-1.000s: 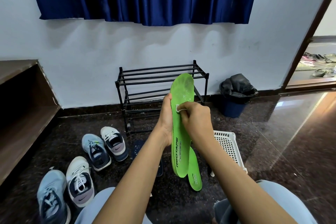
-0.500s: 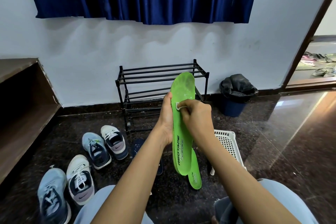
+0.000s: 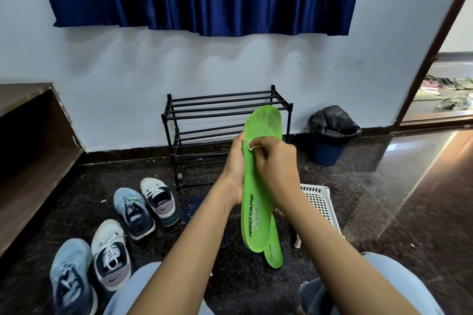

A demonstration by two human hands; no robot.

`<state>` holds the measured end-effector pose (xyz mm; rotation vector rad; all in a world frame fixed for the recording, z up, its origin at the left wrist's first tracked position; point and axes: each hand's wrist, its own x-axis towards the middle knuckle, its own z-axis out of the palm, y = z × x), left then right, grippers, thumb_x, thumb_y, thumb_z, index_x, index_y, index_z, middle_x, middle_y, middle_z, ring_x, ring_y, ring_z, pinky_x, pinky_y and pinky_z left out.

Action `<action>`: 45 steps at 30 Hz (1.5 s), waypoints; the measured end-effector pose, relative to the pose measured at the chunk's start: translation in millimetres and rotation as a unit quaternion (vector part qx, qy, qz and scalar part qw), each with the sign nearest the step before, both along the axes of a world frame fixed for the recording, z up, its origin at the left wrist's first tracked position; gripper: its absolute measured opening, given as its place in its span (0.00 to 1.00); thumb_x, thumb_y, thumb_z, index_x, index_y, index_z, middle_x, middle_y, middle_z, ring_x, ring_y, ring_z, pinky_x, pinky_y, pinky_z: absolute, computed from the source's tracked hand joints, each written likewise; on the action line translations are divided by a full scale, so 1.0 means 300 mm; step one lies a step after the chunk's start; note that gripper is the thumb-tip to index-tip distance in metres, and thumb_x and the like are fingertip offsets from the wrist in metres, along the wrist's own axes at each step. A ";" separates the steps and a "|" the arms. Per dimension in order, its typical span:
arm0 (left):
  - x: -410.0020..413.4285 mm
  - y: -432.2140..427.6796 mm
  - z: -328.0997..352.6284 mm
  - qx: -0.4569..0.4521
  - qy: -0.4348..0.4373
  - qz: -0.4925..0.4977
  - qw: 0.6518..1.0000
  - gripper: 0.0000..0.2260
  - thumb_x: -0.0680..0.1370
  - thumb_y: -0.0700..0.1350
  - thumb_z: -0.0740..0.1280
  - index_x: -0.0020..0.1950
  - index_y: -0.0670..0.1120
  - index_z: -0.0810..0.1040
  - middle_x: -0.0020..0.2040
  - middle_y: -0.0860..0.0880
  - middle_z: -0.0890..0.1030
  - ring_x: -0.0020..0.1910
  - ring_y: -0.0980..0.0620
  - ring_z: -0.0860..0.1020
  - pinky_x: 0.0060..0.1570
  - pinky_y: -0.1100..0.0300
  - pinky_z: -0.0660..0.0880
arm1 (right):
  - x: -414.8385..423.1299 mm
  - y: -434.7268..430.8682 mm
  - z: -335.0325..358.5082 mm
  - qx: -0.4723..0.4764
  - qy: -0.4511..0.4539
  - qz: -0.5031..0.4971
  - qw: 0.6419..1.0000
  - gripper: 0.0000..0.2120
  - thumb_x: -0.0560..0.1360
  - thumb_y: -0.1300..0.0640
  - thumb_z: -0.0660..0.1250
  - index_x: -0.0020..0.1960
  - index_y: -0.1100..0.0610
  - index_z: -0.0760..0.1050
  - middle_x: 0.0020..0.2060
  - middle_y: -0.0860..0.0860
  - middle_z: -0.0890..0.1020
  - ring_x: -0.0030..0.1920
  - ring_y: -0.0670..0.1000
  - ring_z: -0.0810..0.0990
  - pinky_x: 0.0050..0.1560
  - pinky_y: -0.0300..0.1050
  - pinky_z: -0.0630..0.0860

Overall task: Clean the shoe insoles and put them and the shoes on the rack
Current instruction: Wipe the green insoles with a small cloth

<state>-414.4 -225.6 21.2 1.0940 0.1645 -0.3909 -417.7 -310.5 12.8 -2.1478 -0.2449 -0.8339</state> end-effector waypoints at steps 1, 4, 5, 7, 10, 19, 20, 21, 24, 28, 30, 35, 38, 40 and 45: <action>-0.002 -0.005 -0.003 -0.002 0.001 -0.003 1.000 0.28 0.80 0.64 0.51 0.44 0.46 0.82 0.34 0.44 0.83 0.32 0.48 0.81 0.37 0.59 0.74 | 0.008 -0.005 0.004 0.000 -0.005 -0.008 1.000 0.09 0.70 0.69 0.67 0.44 0.59 0.83 0.41 0.54 0.85 0.42 0.54 0.82 0.49 0.47 0.78; -0.004 -0.010 -0.008 -0.005 0.003 -0.010 1.000 0.29 0.80 0.64 0.51 0.42 0.46 0.83 0.34 0.44 0.82 0.31 0.48 0.81 0.35 0.60 0.75 | 0.009 -0.009 0.002 0.027 0.002 -0.013 1.000 0.09 0.71 0.68 0.67 0.44 0.58 0.83 0.41 0.52 0.85 0.41 0.52 0.82 0.49 0.49 0.78; -0.002 -0.008 -0.010 -0.005 0.005 -0.010 1.000 0.29 0.80 0.64 0.51 0.42 0.46 0.82 0.34 0.44 0.82 0.31 0.48 0.81 0.35 0.60 0.75 | 0.002 -0.005 -0.001 0.034 0.008 -0.009 0.999 0.09 0.71 0.67 0.67 0.44 0.57 0.83 0.41 0.52 0.85 0.41 0.51 0.82 0.48 0.48 0.78; 0.002 0.001 -0.008 -0.008 0.004 -0.002 1.000 0.28 0.80 0.64 0.51 0.43 0.45 0.81 0.33 0.45 0.81 0.31 0.49 0.80 0.35 0.61 0.74 | -0.021 0.009 -0.010 0.045 0.017 0.006 0.999 0.08 0.71 0.66 0.68 0.44 0.57 0.83 0.40 0.51 0.85 0.40 0.51 0.82 0.47 0.46 0.78; 0.009 0.009 -0.007 -0.012 -0.002 0.010 1.000 0.27 0.80 0.63 0.51 0.41 0.45 0.81 0.32 0.46 0.81 0.29 0.49 0.80 0.34 0.61 0.74 | -0.038 0.025 -0.013 0.047 0.021 0.023 0.998 0.07 0.72 0.66 0.68 0.45 0.58 0.83 0.41 0.52 0.85 0.41 0.51 0.82 0.48 0.46 0.78; -0.001 0.001 -0.008 0.000 0.011 -0.003 1.000 0.28 0.79 0.65 0.52 0.42 0.46 0.82 0.36 0.44 0.81 0.34 0.47 0.80 0.38 0.59 0.75 | -0.021 0.016 -0.001 0.078 0.021 0.010 0.997 0.07 0.72 0.65 0.68 0.45 0.56 0.83 0.40 0.50 0.85 0.40 0.50 0.82 0.47 0.47 0.78; -0.001 0.004 -0.006 -0.003 0.012 0.001 1.000 0.28 0.79 0.65 0.52 0.42 0.46 0.82 0.36 0.44 0.81 0.35 0.47 0.79 0.38 0.59 0.75 | -0.028 0.019 -0.007 0.076 0.026 0.017 0.997 0.07 0.72 0.65 0.69 0.45 0.56 0.83 0.40 0.50 0.85 0.40 0.49 0.82 0.47 0.47 0.78; 0.001 0.008 -0.006 -0.005 0.012 0.005 1.000 0.28 0.79 0.65 0.53 0.42 0.45 0.82 0.37 0.44 0.81 0.35 0.47 0.79 0.39 0.58 0.74 | -0.036 0.021 -0.011 0.071 0.028 0.021 0.997 0.07 0.72 0.65 0.69 0.45 0.56 0.83 0.40 0.50 0.85 0.39 0.49 0.82 0.47 0.46 0.78; 0.003 0.009 -0.006 -0.007 0.009 0.008 1.000 0.28 0.79 0.64 0.52 0.43 0.45 0.82 0.37 0.44 0.81 0.35 0.47 0.79 0.39 0.58 0.74 | -0.037 0.020 -0.006 0.068 0.030 0.023 0.997 0.08 0.71 0.66 0.69 0.44 0.55 0.83 0.39 0.49 0.85 0.39 0.48 0.82 0.47 0.43 0.78; -0.008 -0.011 -0.005 -0.013 0.006 -0.005 1.000 0.28 0.80 0.64 0.51 0.45 0.45 0.81 0.35 0.44 0.82 0.36 0.46 0.80 0.39 0.58 0.75 | -0.012 0.011 0.019 0.082 0.022 0.009 0.996 0.08 0.71 0.66 0.69 0.44 0.55 0.83 0.38 0.48 0.85 0.37 0.45 0.81 0.45 0.41 0.77; -0.010 -0.015 -0.003 -0.014 0.007 -0.008 1.000 0.27 0.80 0.64 0.51 0.44 0.45 0.81 0.35 0.43 0.81 0.35 0.47 0.80 0.39 0.59 0.75 | -0.009 0.006 0.024 0.079 0.021 -0.001 0.997 0.08 0.71 0.65 0.69 0.44 0.54 0.84 0.38 0.48 0.85 0.37 0.45 0.80 0.44 0.40 0.77; -0.005 -0.001 0.003 -0.003 0.009 0.003 1.000 0.28 0.80 0.63 0.50 0.41 0.45 0.79 0.34 0.44 0.79 0.33 0.47 0.78 0.36 0.60 0.73 | -0.041 0.009 0.013 0.070 0.047 0.030 0.996 0.08 0.71 0.65 0.70 0.45 0.54 0.84 0.39 0.48 0.85 0.37 0.42 0.80 0.44 0.31 0.75; -0.010 -0.009 0.005 0.006 -0.001 0.002 1.000 0.27 0.80 0.63 0.50 0.41 0.45 0.79 0.33 0.44 0.79 0.32 0.48 0.78 0.35 0.61 0.73 | -0.027 0.002 0.024 0.070 0.034 0.036 0.996 0.08 0.71 0.66 0.69 0.44 0.56 0.84 0.38 0.49 0.85 0.36 0.40 0.79 0.42 0.28 0.74; -0.026 -0.024 0.010 0.005 -0.004 -0.014 1.000 0.27 0.80 0.63 0.51 0.41 0.45 0.79 0.32 0.44 0.79 0.30 0.48 0.79 0.33 0.62 0.73 | -0.011 -0.010 0.034 0.074 0.017 0.019 0.997 0.08 0.71 0.65 0.69 0.45 0.56 0.84 0.38 0.49 0.85 0.36 0.41 0.79 0.41 0.28 0.73; -0.030 -0.026 0.009 0.016 0.003 -0.027 1.000 0.26 0.79 0.63 0.52 0.37 0.45 0.77 0.29 0.45 0.77 0.27 0.48 0.76 0.30 0.63 0.71 | -0.006 -0.028 0.032 0.068 0.035 0.019 0.997 0.08 0.70 0.66 0.70 0.45 0.55 0.84 0.38 0.50 0.85 0.34 0.38 0.78 0.40 0.23 0.69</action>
